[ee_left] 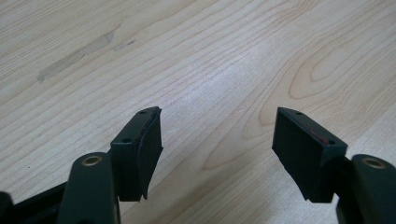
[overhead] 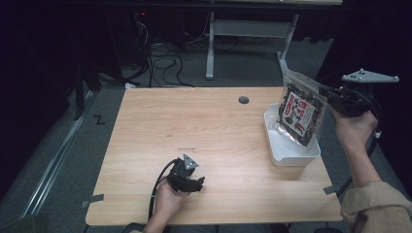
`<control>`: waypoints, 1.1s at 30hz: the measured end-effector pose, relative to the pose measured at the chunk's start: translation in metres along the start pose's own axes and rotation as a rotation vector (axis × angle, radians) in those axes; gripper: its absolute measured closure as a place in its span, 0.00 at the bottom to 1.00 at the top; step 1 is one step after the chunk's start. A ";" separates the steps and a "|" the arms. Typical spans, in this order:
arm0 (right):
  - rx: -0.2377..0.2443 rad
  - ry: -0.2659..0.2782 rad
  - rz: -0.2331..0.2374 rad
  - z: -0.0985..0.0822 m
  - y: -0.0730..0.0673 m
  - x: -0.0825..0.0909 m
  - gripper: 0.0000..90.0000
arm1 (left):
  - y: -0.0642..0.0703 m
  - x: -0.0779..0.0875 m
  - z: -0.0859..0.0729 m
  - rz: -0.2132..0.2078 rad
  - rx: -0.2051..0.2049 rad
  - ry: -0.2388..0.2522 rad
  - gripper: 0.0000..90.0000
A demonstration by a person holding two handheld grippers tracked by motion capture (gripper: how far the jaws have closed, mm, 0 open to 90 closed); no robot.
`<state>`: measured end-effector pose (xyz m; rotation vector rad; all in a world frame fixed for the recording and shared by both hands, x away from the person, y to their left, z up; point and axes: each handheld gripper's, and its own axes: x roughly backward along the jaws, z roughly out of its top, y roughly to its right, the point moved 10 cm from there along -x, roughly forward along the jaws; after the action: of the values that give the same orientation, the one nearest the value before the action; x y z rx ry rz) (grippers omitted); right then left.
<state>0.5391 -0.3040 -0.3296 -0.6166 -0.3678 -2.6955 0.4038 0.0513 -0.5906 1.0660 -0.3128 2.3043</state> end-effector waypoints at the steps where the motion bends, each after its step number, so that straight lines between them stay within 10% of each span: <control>1: -0.004 -0.001 0.007 -0.002 -0.002 -0.001 1.00 | 0.000 0.001 0.000 0.000 0.000 0.000 0.37; 33: -0.016 -0.059 0.117 -0.057 -0.014 0.003 0.98 | 0.001 0.000 -0.001 -0.002 0.002 -0.003 0.37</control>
<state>0.5102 -0.3105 -0.3800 -0.7016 -0.3148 -2.5755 0.4025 0.0506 -0.5910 1.0701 -0.3100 2.3018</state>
